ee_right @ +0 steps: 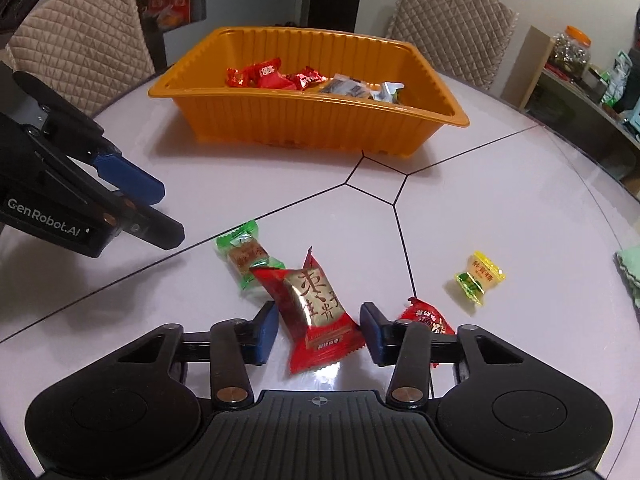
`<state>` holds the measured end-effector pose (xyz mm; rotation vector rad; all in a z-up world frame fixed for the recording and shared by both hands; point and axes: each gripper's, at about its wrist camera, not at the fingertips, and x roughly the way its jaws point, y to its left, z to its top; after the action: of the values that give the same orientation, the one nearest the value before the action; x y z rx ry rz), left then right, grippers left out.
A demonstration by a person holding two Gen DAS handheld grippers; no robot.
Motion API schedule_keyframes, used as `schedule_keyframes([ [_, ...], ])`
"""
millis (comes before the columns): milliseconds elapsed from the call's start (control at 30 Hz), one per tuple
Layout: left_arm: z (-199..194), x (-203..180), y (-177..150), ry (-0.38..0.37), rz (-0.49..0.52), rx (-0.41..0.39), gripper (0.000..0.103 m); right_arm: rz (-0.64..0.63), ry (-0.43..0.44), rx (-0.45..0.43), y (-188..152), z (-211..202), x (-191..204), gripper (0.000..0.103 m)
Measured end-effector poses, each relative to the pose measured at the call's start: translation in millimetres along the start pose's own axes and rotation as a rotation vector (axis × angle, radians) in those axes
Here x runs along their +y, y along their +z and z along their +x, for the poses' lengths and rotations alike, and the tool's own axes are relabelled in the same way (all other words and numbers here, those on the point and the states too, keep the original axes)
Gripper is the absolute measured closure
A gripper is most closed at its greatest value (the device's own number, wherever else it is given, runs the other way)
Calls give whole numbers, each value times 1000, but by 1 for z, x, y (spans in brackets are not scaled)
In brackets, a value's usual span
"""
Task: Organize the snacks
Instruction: 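Grasp the green-wrapped candy with the left gripper while the right gripper grasps the large red packet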
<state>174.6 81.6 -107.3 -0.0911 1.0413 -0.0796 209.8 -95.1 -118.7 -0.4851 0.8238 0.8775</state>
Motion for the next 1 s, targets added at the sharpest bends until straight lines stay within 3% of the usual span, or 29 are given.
schedule_keyframes([
  [200,1,-5,2,-20,29,-6,66,62,5,-9,-1,-7,-4,71],
  [333,3,-11,2,-45,62,-12,66,131,-5,-22,-2,-17,-5,72],
  [500,8,-21,6,-76,93,-24,58,285,-40,-28,-4,-31,-13,72],
  [667,17,-33,13,-80,108,-28,58,442,-46,-19,-14,-40,-26,72],
  [1000,35,-46,19,-57,140,-14,60,528,-54,-27,-28,-53,-38,72],
])
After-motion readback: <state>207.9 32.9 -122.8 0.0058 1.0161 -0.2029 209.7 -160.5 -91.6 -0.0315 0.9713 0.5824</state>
